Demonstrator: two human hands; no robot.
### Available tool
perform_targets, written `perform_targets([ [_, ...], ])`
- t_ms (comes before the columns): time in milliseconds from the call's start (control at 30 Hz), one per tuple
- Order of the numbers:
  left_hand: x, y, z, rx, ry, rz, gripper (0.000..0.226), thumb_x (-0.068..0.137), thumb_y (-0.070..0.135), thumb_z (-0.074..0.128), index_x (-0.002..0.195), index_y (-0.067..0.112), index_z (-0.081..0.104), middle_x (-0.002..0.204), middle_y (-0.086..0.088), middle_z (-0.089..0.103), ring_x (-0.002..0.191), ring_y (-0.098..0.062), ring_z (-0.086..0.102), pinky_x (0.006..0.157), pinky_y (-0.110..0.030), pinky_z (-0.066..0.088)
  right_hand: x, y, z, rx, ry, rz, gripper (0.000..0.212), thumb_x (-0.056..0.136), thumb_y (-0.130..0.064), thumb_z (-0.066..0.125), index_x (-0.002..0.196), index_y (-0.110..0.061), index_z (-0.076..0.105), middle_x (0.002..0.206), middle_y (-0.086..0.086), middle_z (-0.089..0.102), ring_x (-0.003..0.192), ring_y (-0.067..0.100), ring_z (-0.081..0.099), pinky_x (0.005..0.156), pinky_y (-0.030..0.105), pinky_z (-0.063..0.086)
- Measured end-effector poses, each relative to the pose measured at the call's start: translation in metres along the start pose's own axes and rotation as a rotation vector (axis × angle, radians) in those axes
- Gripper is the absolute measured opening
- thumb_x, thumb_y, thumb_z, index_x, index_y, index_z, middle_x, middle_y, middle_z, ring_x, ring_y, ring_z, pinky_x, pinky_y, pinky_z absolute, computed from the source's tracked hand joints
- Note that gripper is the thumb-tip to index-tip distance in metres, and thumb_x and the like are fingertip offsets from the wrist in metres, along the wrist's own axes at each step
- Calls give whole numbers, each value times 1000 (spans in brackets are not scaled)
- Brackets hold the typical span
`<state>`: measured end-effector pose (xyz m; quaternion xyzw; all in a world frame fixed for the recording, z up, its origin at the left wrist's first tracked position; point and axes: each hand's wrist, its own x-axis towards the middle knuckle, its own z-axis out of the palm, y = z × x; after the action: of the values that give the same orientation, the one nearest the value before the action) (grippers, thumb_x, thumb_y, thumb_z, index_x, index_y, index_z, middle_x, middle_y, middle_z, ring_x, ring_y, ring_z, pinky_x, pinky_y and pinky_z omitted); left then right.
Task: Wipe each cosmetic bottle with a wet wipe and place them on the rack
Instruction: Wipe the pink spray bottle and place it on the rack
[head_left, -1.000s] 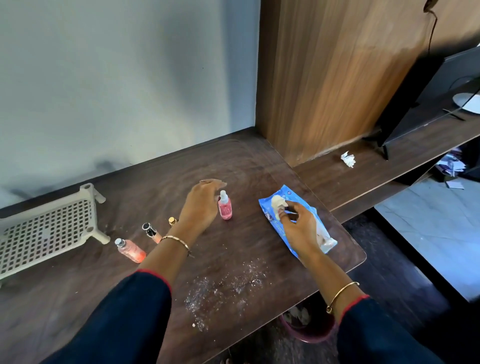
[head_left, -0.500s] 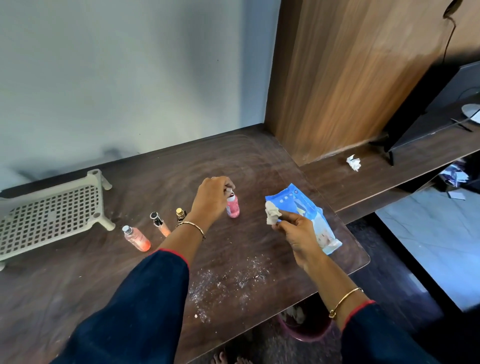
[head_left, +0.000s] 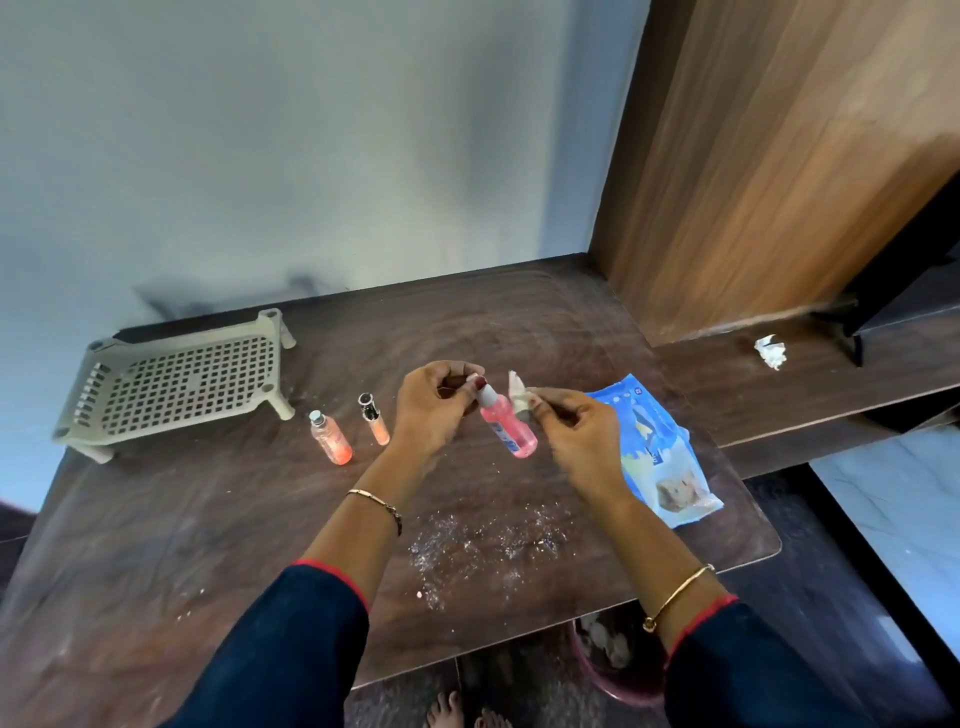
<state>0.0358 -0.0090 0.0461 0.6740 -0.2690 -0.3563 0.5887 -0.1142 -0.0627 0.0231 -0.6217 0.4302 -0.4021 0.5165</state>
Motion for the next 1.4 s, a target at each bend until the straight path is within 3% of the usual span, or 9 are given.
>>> perform_targets([
  [133, -17, 11, -1, -93, 36, 10, 9, 87, 0, 62, 87, 8, 67, 81, -11, 67, 79, -22, 65, 80, -37, 58, -9, -15, 17, -224, -49, -315, 12, 80, -8, 73, 90, -15, 75, 86, -10, 66, 80, 5, 65, 73, 19, 53],
  [267, -32, 16, -7, -173, 79, 17, 8, 87, 0, 61, 86, 7, 66, 86, -15, 66, 82, -25, 65, 77, -33, 59, -19, -7, 12, -403, -11, -462, 8, 79, -14, 74, 87, -15, 72, 80, -5, 62, 72, 11, 60, 64, 29, 51],
  [467, -49, 25, -24, -271, 107, 43, 9, 87, 0, 60, 86, 7, 65, 77, -3, 68, 79, -17, 68, 68, -24, 59, -41, 12, -6, -362, 5, -293, 8, 74, -7, 78, 76, -11, 71, 74, -4, 62, 66, 9, 61, 62, 32, 52],
  [567, -56, 28, -23, -261, 96, 49, 8, 87, -1, 60, 87, 5, 65, 79, -5, 67, 78, -17, 67, 66, -22, 58, -42, -1, -1, -341, -10, -343, 8, 75, -4, 76, 80, -9, 73, 78, -9, 62, 69, 4, 60, 64, 24, 52],
  [733, -62, 36, -19, -187, 104, 99, 10, 86, -1, 62, 84, 8, 66, 82, -10, 66, 79, -18, 65, 66, -21, 58, -38, -16, 11, -368, -52, -442, 20, 82, -9, 69, 102, -7, 73, 101, 2, 71, 93, 16, 65, 83, 34, 53],
  [900, -68, 38, -22, -213, 108, 113, 10, 87, -2, 61, 87, 7, 65, 80, -6, 66, 75, -13, 66, 66, -22, 58, -58, 1, -5, -324, -13, -382, 14, 80, -16, 74, 94, -14, 73, 91, -13, 67, 84, 9, 63, 74, 34, 55],
  [1000, -74, 33, -19, -203, 93, 97, 10, 87, -2, 61, 87, 7, 66, 82, -5, 67, 82, -18, 66, 69, -24, 59, -62, 4, -3, -348, 5, -372, 17, 83, -17, 72, 99, -11, 72, 100, -6, 67, 90, 14, 61, 76, 40, 55],
  [1233, -81, 23, -17, -190, 60, 85, 11, 88, -1, 60, 90, 8, 67, 95, -12, 67, 84, -19, 64, 72, -29, 60, -64, -12, 21, -447, -48, -449, 25, 93, -23, 58, 109, -7, 68, 107, 2, 56, 96, 15, 50, 83, 18, 36],
  [1400, -84, 6, -33, -288, 35, 81, 14, 88, -3, 58, 89, 8, 66, 92, -9, 68, 87, -22, 65, 73, -34, 60, -95, 31, 10, -526, 11, -355, 21, 89, -22, 64, 101, -6, 70, 106, 2, 55, 93, 17, 52, 81, 36, 47],
])
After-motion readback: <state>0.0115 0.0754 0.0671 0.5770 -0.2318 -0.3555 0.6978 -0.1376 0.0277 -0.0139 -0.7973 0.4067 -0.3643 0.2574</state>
